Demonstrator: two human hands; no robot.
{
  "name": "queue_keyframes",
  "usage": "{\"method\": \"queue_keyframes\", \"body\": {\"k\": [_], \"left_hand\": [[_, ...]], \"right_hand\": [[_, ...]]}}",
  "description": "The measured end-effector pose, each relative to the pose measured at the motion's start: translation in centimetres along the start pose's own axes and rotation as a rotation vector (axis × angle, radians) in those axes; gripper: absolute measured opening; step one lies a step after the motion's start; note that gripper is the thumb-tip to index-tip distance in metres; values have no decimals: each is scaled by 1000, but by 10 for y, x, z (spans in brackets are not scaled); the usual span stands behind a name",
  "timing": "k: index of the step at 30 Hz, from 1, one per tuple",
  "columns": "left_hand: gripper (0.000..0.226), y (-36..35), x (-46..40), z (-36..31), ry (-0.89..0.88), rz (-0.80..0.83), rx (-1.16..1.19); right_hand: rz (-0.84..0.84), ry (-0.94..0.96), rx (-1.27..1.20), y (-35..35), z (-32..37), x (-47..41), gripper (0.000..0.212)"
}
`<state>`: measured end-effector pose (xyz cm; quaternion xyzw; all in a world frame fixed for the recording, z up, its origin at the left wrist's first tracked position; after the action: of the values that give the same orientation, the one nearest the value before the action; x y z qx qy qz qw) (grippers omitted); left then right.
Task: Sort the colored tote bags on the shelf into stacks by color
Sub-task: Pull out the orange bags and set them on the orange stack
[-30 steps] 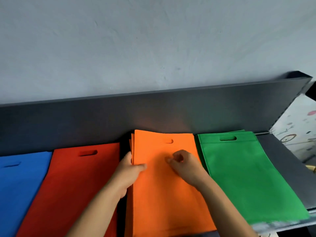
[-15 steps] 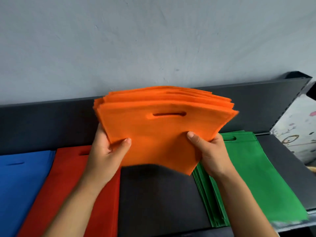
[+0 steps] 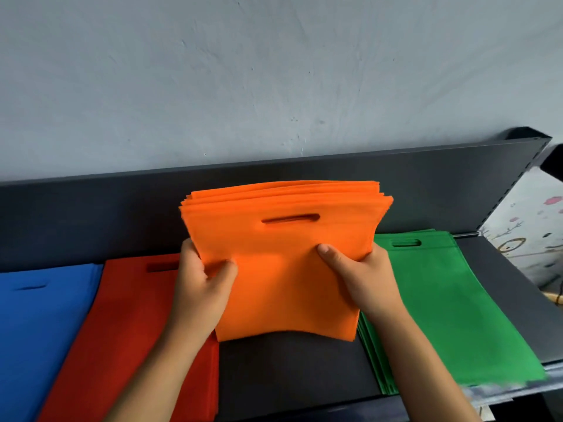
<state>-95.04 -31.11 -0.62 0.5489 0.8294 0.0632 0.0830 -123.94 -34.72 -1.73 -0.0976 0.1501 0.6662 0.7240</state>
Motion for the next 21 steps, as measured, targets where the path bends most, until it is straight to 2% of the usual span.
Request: {"method": "queue_keyframes", "body": {"k": [3,5,9,11,12,16,18,21], "left_hand": [[15,2,-3,15,230,-56,-16],[8,-2,-7,37,383,-11,-67],[35,-17,-1,94,657,129,-251],[42,-22,3,110,661,131,-306],[44,-25,4,114,648,139,-335],[52,-32,-9,117,558,123,-537],[59,-34,-15,108,536,90,-621],[80,-36,-10,91,458,25,-713]], "right_hand": [[18,-94,84,3,-10,-2,32],[47,-187,174,3,-30,-4,32],[213,-408,479,-4,-87,1,52],[258,-502,469,-10,-108,13,66],[275,-519,470,-13,-113,17,65],[325,-415,580,-26,-113,11,32],[358,-386,624,-29,-113,4,25],[375,-355,692,-22,-111,1,44]]}}
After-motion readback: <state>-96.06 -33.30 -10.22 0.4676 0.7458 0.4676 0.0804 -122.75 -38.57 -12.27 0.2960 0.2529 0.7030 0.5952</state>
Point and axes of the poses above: each hand's wrist, its own x-axis away from the middle knuckle, its own y-axis out of the back of the hand, z = x × y, the point moved 8 cm from there along -x, towards the middle knuckle, and after that the axes turned 13 degrees about y, right-handed, at the moved point
